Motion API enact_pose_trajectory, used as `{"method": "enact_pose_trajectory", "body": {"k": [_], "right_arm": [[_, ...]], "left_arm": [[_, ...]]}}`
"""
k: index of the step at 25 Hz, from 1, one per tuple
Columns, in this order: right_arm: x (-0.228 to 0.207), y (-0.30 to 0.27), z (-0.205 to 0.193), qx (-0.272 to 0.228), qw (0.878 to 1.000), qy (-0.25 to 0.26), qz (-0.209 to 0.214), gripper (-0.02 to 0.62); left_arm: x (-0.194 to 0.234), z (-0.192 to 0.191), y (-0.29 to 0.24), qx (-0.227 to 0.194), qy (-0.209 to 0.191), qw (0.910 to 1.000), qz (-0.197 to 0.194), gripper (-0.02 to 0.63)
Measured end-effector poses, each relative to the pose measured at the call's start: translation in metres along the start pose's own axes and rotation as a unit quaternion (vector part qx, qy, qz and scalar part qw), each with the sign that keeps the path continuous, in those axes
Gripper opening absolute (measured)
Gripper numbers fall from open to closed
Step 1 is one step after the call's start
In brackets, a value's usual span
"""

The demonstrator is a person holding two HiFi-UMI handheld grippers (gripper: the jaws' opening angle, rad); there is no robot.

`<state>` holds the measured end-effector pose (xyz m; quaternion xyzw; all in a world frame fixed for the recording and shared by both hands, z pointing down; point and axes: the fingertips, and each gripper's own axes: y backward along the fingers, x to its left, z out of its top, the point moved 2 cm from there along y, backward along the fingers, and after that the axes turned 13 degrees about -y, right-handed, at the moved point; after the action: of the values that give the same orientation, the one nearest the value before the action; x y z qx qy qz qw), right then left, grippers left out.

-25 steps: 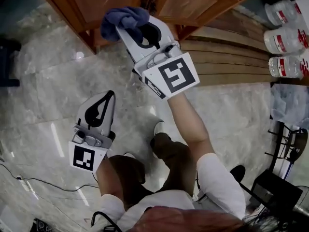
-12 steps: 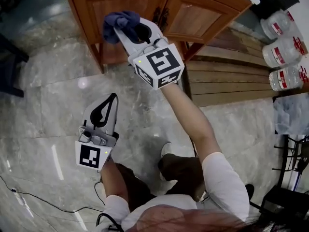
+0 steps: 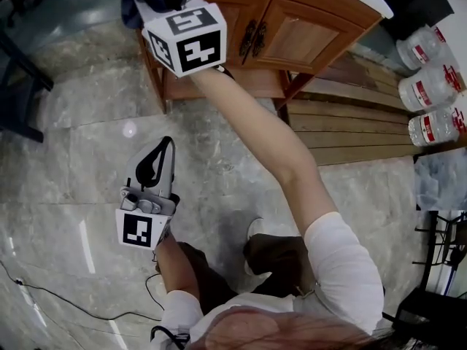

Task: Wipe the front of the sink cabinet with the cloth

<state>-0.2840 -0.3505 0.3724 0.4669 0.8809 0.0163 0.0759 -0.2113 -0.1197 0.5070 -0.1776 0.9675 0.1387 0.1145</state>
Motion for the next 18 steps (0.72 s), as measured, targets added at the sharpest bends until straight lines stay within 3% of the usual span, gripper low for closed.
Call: {"method": "enact_pose_trajectory", "body": {"k": [9, 18], "right_arm": [[-0.013, -0.018, 0.013, 0.008, 0.998, 0.031, -0.050, 0.103], [-0.088, 0.056, 0.039, -0.006, 0.992, 0.044, -0.118, 0.108]], "left_arm": [[0.002, 0.000, 0.001, 0.000, -0.001, 0.9999, -0.010, 0.005], [-0.005, -0.017, -0.009, 0.021, 0.023, 0.9989, -0.035, 0.005]]}}
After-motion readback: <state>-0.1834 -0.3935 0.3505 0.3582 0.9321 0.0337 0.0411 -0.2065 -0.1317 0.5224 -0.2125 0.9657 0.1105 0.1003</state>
